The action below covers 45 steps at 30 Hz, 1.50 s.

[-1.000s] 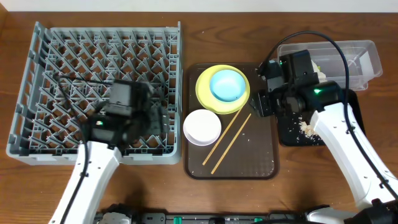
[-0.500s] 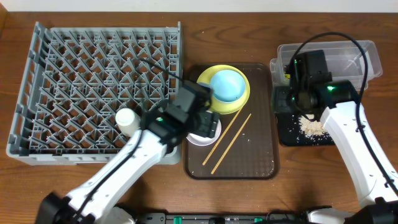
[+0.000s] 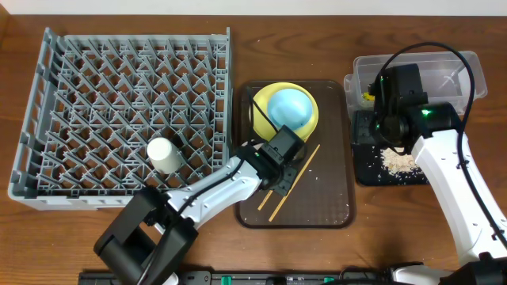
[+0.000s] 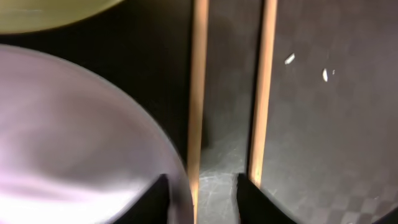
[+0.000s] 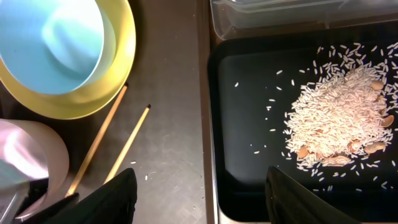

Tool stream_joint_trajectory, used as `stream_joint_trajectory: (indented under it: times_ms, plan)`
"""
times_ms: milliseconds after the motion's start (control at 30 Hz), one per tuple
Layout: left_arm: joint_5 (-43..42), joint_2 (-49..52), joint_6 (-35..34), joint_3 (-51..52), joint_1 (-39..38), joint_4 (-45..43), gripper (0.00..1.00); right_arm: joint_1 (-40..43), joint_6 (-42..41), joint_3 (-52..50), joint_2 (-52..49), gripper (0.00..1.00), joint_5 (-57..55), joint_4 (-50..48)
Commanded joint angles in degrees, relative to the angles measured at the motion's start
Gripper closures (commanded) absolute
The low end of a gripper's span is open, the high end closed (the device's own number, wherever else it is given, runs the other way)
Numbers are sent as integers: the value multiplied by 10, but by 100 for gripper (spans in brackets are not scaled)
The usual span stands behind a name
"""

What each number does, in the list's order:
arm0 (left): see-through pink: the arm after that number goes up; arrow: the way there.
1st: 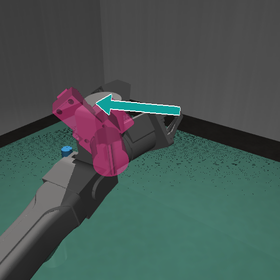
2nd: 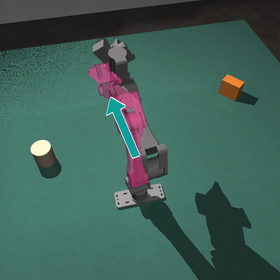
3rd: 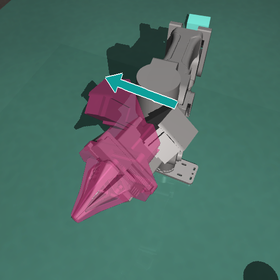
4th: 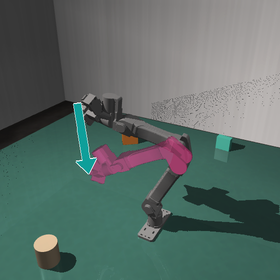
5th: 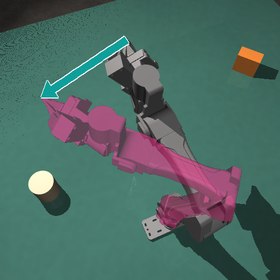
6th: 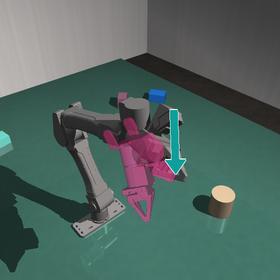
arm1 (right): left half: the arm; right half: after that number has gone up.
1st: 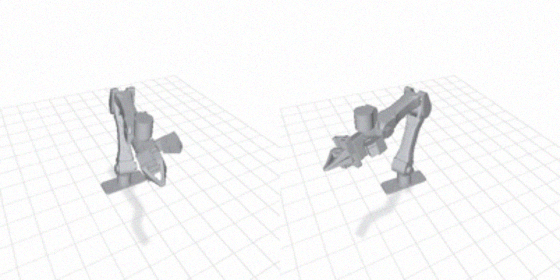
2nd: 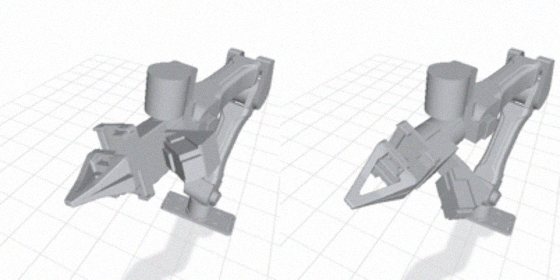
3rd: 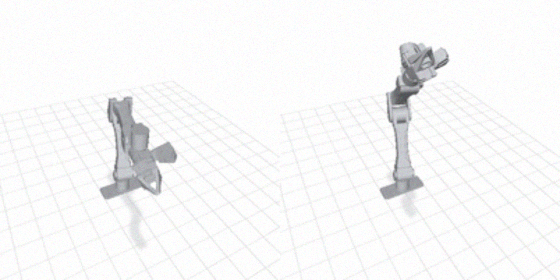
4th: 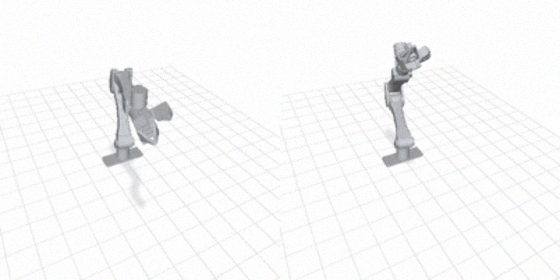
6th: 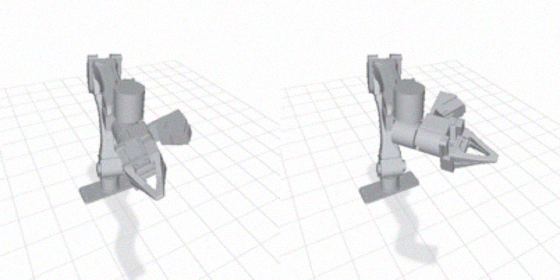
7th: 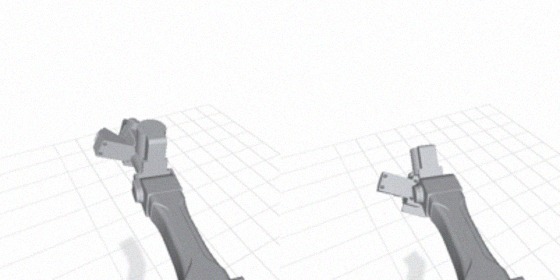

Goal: Sort waste into correct bins and load items into the dishwasher rack
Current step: 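Reach the left gripper to the tray and grasp the pink bowl, then carry the pink bowl into the dish rack and release it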

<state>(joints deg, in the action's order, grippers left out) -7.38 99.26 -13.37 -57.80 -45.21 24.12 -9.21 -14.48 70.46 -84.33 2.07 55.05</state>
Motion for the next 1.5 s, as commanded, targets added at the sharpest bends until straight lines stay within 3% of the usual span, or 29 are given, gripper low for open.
stream_joint_trajectory:
  times_ms: [0,100,467,633,733,833,967,1133,1333,1467]
  plan:
    - [5,-2,7,-12,-1,0,79,3,-5,8,11,36,-5,0]
    - [5,-14,7,-13,-1,0,94,3,-5,8,11,36,-5,1]
    - [-17,-177,7,-25,21,7,94,3,0,8,11,36,-5,3]
    - [-121,-241,7,-63,122,14,94,3,0,8,11,36,-5,3]
    - [-165,-239,7,-86,195,19,94,3,-1,8,11,36,-5,3]
    - [-262,-227,7,-94,269,10,94,3,-1,8,11,36,-5,4]
    - [-475,-193,-4,-95,378,-54,94,3,0,8,11,36,-5,5]
    - [-673,-123,-124,-95,487,-217,94,3,0,8,11,36,-5,5]
    - [-737,-26,-290,-95,556,-421,94,3,0,8,11,36,-5,5]
    - [-752,25,-327,-95,571,-478,94,3,-1,8,11,36,-5,5]
